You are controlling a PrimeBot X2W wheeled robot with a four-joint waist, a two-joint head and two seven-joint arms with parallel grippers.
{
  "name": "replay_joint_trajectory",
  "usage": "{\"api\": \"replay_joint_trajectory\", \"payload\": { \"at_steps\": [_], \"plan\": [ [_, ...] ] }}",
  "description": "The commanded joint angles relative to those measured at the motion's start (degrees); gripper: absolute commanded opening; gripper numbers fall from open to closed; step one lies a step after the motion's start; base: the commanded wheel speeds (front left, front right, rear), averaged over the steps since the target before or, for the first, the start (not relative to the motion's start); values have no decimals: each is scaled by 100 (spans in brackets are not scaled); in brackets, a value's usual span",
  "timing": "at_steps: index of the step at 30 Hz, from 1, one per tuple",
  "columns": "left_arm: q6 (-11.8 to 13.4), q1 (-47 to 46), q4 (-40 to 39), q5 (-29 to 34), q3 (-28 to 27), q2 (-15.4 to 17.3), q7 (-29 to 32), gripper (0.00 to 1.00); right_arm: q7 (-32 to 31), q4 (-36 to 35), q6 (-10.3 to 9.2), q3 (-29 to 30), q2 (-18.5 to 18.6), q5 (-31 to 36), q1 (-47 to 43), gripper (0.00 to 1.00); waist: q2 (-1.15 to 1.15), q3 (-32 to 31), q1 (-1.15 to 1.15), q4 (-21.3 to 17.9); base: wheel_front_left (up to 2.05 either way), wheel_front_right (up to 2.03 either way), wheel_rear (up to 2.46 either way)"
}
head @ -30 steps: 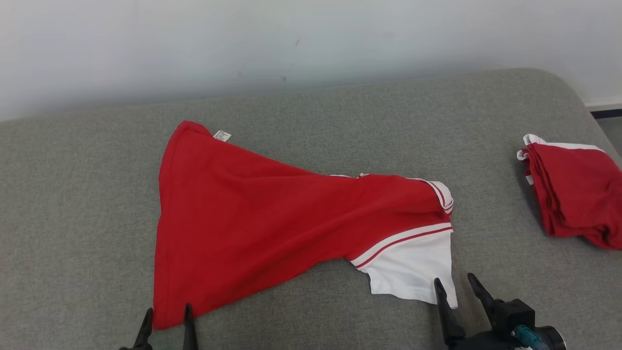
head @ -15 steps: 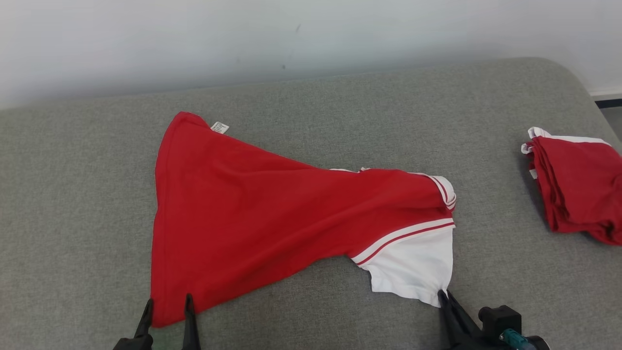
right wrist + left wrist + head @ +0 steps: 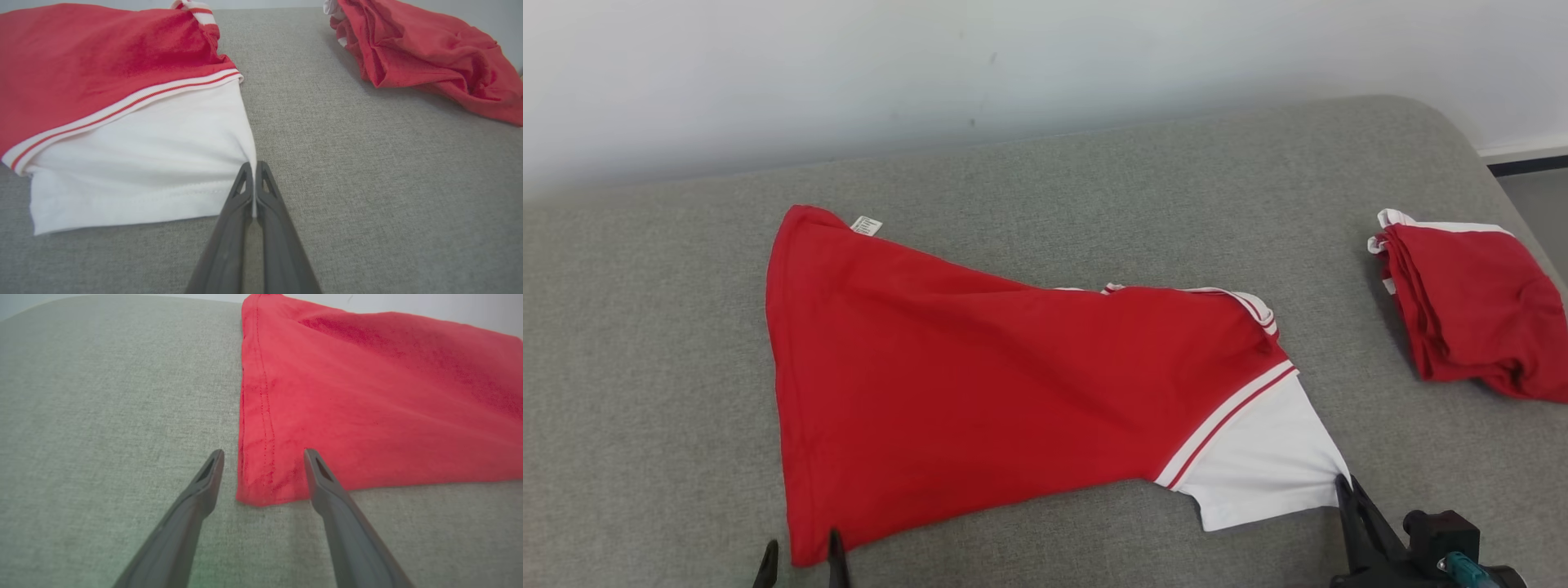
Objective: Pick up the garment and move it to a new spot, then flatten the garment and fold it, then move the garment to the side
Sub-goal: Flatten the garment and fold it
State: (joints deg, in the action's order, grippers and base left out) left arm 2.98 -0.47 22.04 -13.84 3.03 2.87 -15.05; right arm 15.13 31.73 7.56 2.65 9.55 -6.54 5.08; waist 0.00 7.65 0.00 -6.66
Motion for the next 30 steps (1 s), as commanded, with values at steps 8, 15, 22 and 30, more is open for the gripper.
{"api": "replay_joint_trajectory", "payload": {
  "at_steps": [8, 15, 22, 30],
  "plan": [
    [19, -35, 509, -193, 111, 1, -16, 50, -3, -169, -17, -22, -29, -22, 57, 0, 0, -39, 0, -82, 0, 0, 0],
    [-139, -21, 569, -104, 100, 5, -17, 0, -2, -406, -17, -44, -67, -130, 64, 0, 0, -305, 0, -77, 0, 0, 0],
    [-327, -188, -5, 154, -285, 31, -18, 0, -2, -864, -17, -141, -56, -346, 336, 0, 0, -593, 0, -49, 0, 0, 0],
    [-783, -1054, -871, 788, -688, 707, -18, 0, -3, -1542, -17, -423, 573, -629, 1399, 0, 0, -963, 0, 55, 0, 0, 0]
  ]
}}
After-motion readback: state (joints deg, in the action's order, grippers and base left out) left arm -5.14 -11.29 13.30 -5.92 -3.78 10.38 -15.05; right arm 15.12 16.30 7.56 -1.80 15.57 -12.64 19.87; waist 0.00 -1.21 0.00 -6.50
